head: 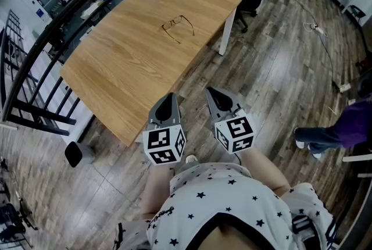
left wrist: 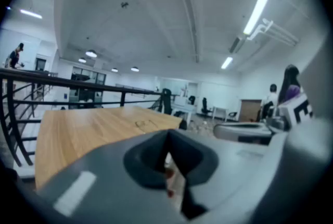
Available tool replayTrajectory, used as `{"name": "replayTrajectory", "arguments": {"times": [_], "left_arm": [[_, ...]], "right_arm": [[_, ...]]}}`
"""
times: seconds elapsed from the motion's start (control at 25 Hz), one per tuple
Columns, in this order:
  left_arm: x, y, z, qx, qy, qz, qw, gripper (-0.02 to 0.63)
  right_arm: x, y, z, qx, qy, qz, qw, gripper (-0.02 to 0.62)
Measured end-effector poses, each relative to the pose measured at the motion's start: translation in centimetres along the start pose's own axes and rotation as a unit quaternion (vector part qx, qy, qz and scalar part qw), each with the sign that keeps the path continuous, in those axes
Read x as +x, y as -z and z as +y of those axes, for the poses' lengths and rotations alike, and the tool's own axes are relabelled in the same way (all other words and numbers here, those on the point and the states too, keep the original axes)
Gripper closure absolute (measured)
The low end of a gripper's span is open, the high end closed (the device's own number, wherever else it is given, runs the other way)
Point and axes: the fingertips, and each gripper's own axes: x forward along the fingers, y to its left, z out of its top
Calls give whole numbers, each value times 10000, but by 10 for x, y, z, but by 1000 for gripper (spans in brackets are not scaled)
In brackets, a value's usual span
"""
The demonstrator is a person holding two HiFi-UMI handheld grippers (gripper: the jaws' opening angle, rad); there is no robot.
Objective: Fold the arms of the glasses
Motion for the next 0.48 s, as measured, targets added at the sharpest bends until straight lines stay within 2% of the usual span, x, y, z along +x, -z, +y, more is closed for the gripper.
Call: {"name": "replayTrajectory", "arguments": {"times": [0.36,0.48], "left_arm": [[2,8,16,285,204,87,9993,600],[3,9,23,400,233,121,9989,600]], "right_arm": [[16,-2,22,-1,33,-14,10000,580],[21,-3,28,157,24,-54,9999,578]]}}
